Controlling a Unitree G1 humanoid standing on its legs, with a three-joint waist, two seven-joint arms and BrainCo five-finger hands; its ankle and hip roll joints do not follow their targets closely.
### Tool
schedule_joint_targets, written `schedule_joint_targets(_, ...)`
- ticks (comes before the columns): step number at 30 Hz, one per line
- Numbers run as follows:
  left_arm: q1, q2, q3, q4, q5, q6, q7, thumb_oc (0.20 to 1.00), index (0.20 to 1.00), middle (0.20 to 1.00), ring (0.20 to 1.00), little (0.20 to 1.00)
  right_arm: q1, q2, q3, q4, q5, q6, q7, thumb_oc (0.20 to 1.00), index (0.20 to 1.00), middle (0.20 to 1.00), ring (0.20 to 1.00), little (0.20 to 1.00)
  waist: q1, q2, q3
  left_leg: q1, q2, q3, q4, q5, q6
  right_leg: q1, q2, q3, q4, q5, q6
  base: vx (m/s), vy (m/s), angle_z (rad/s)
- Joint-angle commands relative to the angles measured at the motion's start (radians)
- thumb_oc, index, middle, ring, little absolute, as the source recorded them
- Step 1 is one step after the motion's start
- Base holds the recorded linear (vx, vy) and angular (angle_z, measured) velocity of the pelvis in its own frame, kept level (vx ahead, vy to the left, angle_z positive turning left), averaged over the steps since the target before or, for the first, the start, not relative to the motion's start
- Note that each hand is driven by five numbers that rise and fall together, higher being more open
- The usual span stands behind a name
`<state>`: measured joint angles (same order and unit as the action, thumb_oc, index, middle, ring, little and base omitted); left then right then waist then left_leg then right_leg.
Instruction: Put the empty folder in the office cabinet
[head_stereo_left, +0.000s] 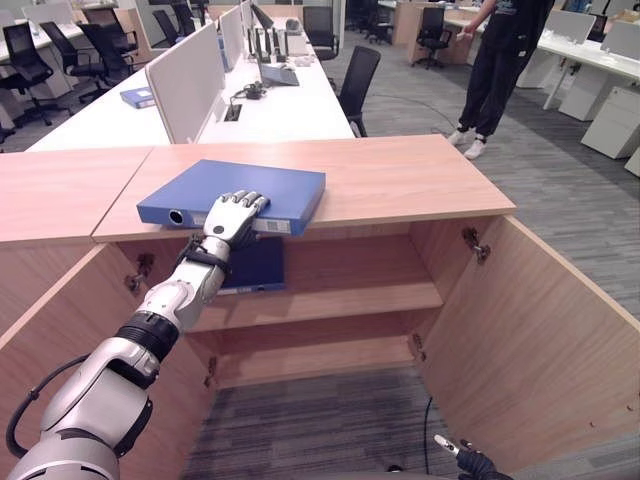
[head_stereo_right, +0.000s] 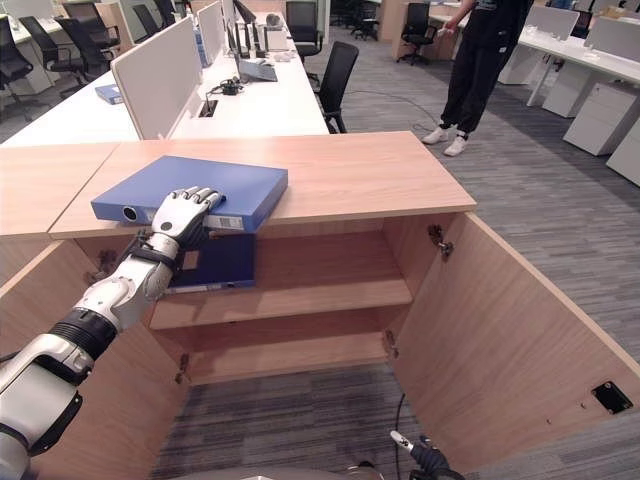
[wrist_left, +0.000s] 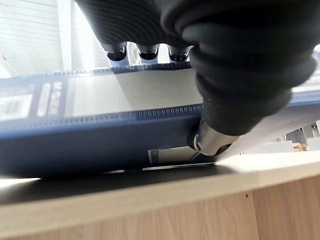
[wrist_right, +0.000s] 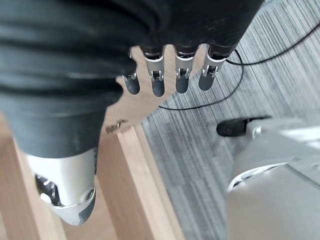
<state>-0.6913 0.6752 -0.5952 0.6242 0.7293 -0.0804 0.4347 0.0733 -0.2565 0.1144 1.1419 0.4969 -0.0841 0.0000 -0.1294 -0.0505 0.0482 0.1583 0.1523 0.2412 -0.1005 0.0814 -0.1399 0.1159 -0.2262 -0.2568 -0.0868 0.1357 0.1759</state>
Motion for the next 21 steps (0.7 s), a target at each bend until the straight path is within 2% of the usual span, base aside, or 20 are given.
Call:
schedule_joint_targets(1, -0.13, 0.001, 0.034, 0.078, -0.048, 0.012, -0.016, 0.2, 0.2, 0.2, 0.2, 0.2, -0.077, 0.005, -0.023, 0.019, 0.084, -0.041, -0.005, 1.0, 1.0, 1.0, 1.0, 1.0, 0.009, 0.02, 0.089, 0.073, -0.057, 0.056, 0.013, -0.161, 0.032, -0.003, -0.028, -0.005, 0.083, -0.114, 0.078, 0.0, 0.0, 0.0)
schedule_joint_targets(3, -0.128, -0.004, 0.039, 0.073, -0.052, 0.015, -0.011, 0.2, 0.2, 0.2, 0.2, 0.2, -0.081, 0.014, -0.04, 0.018, 0.132, -0.042, -0.007, 1.0, 1.0, 1.0, 1.0, 1.0, 0.009, 0.022, 0.089, 0.073, -0.057, 0.055, 0.013, -0.161, 0.033, -0.002, -0.03, -0.007, 0.084, -0.115, 0.078, 0.0, 0.0, 0.0)
schedule_joint_targets(12, -0.125, -0.008, 0.08, 0.033, -0.095, 0.013, 0.008, 0.2, 0.2, 0.2, 0.2, 0.2, -0.089, 0.031, -0.033, -0.003, 0.165, -0.047, -0.003, 1.0, 1.0, 1.0, 1.0, 1.0, 0.018, 0.022, 0.088, 0.074, -0.058, 0.049, 0.013, -0.16, 0.031, 0.006, -0.034, -0.015, 0.082, -0.114, 0.079, 0.0, 0.0, 0.0)
schedule_joint_targets(21, -0.089, 0.005, 0.255, -0.324, -0.227, -0.052, 0.041, 0.2, 0.2, 0.2, 0.2, 0.2, -0.084, 0.05, -0.022, -0.074, 0.161, -0.052, 0.01, 1.0, 1.0, 1.0, 1.0, 1.0, 0.057, 0.025, 0.087, 0.06, -0.053, 0.016, 0.013, -0.151, 0.026, 0.019, -0.04, -0.043, 0.083, -0.124, 0.072, -0.03, -0.029, 0.05)
